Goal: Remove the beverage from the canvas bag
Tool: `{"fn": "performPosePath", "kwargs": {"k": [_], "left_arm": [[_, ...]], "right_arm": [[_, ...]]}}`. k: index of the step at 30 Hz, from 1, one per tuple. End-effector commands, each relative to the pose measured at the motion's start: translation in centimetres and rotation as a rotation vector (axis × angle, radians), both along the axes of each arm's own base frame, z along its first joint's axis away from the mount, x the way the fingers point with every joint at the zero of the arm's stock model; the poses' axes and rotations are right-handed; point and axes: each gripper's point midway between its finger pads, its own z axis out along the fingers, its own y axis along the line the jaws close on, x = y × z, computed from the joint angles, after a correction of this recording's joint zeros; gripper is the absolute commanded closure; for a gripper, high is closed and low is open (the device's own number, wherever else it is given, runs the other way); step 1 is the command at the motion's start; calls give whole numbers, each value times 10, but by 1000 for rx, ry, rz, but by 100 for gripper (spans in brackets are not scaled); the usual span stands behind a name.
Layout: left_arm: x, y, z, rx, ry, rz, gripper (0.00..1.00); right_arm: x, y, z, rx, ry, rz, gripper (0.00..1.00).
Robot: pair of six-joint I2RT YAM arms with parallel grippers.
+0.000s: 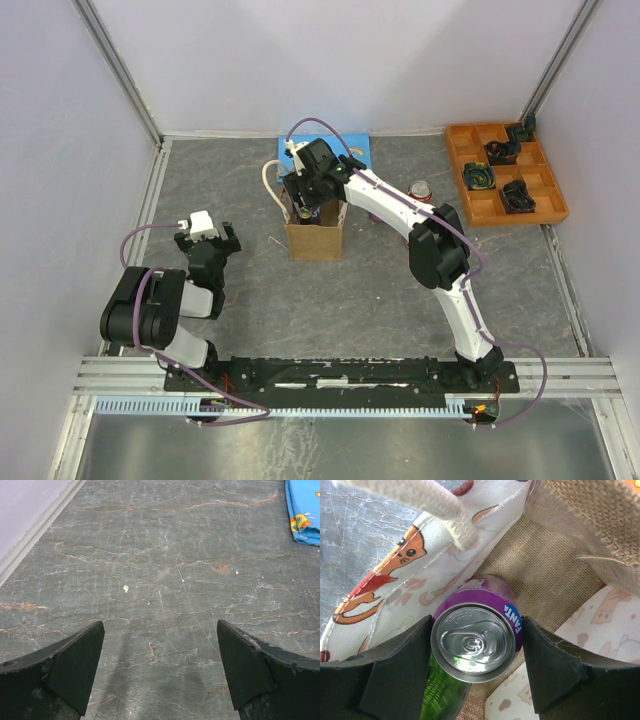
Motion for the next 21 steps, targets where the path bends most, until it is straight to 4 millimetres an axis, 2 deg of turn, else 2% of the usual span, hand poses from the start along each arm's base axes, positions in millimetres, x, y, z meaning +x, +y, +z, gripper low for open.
{"fn": "performPosePath", "kwargs": {"k": [1,2,5,6,11,21], "left_arm": [[8,3,18,31,-59,14,1],[8,3,19,31,-59,15,1],[8,4,19,31,-60,16,1],[8,4,19,31,-59,15,1],[8,3,19,30,-59,14,1],[8,3,18,31,-58,15,1]], "right_arm": [[1,-6,-7,-45,2,6,44],[0,-6,-9,-49,4,8,52],[2,-9,-9,-67,-6,6,90],[3,-11,-7,-74,-13,2,99],[14,-14,16,-82,-90,-2,100],[40,-15,120,17,-361,-42,100]]}}
